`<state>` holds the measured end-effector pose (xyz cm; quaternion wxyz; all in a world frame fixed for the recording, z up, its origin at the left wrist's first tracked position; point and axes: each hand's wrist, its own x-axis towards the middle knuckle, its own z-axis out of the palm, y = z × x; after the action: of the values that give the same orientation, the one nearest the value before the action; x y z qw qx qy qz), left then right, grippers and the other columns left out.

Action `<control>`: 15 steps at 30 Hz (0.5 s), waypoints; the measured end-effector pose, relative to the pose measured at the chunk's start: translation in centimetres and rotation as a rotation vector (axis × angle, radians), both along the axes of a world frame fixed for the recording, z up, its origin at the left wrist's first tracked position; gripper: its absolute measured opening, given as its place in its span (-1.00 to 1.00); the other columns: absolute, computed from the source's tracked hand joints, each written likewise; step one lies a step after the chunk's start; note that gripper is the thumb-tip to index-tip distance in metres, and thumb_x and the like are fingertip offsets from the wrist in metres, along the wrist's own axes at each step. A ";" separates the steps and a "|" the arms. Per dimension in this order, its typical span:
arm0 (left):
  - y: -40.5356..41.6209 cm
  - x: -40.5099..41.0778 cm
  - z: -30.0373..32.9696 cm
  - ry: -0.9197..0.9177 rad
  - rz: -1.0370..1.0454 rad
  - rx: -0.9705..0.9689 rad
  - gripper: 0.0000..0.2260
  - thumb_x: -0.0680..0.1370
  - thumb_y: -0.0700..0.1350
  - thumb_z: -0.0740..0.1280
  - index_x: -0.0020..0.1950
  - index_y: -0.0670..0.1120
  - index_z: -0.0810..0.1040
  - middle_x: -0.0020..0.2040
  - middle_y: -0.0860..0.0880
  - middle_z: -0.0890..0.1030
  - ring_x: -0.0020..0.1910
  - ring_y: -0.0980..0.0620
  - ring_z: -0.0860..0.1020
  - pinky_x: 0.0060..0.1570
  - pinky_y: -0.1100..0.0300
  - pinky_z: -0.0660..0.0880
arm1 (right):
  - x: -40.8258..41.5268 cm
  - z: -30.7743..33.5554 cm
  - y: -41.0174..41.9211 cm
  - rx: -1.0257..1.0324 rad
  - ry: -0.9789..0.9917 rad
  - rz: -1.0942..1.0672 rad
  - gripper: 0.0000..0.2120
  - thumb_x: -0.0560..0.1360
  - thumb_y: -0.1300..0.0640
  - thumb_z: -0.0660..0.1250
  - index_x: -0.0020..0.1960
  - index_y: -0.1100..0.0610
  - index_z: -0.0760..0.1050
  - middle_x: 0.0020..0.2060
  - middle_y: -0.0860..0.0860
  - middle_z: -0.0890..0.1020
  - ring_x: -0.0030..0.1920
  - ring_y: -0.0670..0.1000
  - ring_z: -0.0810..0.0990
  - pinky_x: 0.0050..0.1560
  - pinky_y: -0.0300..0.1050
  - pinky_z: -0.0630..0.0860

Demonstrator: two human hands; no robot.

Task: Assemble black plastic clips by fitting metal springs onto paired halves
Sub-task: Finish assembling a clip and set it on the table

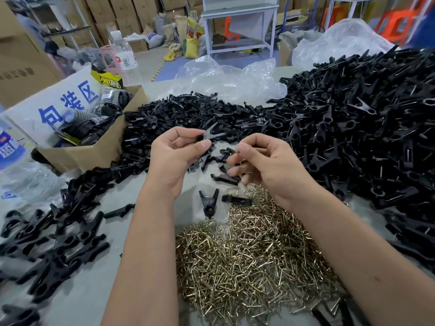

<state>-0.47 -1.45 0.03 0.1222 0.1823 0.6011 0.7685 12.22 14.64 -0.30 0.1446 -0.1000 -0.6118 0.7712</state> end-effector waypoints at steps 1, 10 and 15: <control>-0.1 0.1 0.0 0.035 -0.041 -0.027 -0.77 0.32 -0.31 0.61 -0.15 -0.04 0.72 -0.18 -0.10 0.68 -0.08 -0.08 0.62 0.01 0.09 0.57 | 0.0 -0.2 0.2 -0.021 0.013 -0.039 -0.92 0.63 0.23 0.37 -0.03 0.20 0.62 -0.23 0.15 0.71 -0.30 0.04 0.69 -0.37 -0.23 0.58; 0.0 0.5 -0.2 0.165 -0.248 -0.138 -0.73 0.22 -0.21 0.66 -0.13 -0.06 0.74 -0.08 -0.12 0.75 -0.19 0.02 0.66 -0.24 0.22 0.57 | 0.1 -0.3 1.0 0.099 -0.022 -0.221 -0.89 0.47 0.37 0.52 -0.03 0.24 0.68 -0.26 0.19 0.74 -0.30 0.06 0.72 -0.30 -0.21 0.62; 0.2 0.5 -0.4 0.184 -0.259 -0.151 -0.73 0.23 -0.25 0.63 -0.12 -0.13 0.71 -0.05 -0.13 0.76 -0.14 0.01 0.70 -0.23 0.21 0.59 | 0.1 0.0 0.9 -0.004 -0.006 -0.226 -0.89 0.46 0.35 0.54 -0.15 0.17 0.75 -0.27 0.13 0.74 -0.30 0.03 0.70 -0.25 -0.24 0.61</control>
<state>0.04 -1.22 -0.34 0.1781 0.3182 0.6370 0.6791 12.36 15.50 -0.29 0.2284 -0.1709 -0.5957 0.7508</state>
